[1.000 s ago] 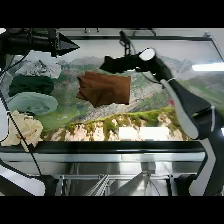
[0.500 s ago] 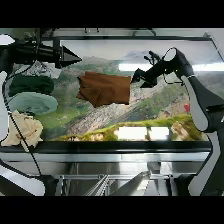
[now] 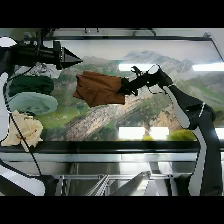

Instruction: Fold the shirts.

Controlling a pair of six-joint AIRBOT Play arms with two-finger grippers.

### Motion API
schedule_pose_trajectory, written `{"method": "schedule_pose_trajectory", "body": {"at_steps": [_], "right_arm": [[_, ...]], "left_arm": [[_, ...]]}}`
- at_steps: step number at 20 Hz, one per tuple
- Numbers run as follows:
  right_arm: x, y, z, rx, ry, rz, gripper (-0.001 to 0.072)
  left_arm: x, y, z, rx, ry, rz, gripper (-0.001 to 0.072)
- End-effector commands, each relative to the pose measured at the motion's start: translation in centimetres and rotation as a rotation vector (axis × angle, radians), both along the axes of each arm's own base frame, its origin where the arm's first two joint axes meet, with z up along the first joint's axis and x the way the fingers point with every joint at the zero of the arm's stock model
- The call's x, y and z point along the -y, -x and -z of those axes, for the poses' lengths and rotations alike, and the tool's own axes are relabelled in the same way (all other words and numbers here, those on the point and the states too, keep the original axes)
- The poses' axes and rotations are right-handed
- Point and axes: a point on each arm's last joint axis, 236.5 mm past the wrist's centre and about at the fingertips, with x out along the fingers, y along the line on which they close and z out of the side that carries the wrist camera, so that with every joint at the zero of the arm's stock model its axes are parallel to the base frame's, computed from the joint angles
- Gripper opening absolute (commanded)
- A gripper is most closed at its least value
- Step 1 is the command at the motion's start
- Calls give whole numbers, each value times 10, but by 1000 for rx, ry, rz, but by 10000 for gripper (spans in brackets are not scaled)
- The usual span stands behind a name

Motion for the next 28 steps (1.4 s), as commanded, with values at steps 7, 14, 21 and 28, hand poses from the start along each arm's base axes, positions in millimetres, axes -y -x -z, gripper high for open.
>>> {"method": "schedule_pose_trajectory", "body": {"at_steps": [7,14,21,28], "right_arm": [[120,-44,-231,350,-202,185,22],[489,35,-211,46,459,907,22],[623,207,-152,-394,964,921,20],[621,322,-88,-735,1006,959,20]], "left_arm": [[1,14,0,-20,1,56,9],[12,23,0,-27,0,97,9],[46,31,0,-15,-1,139,9],[58,40,1,-18,-4,178,9]]}}
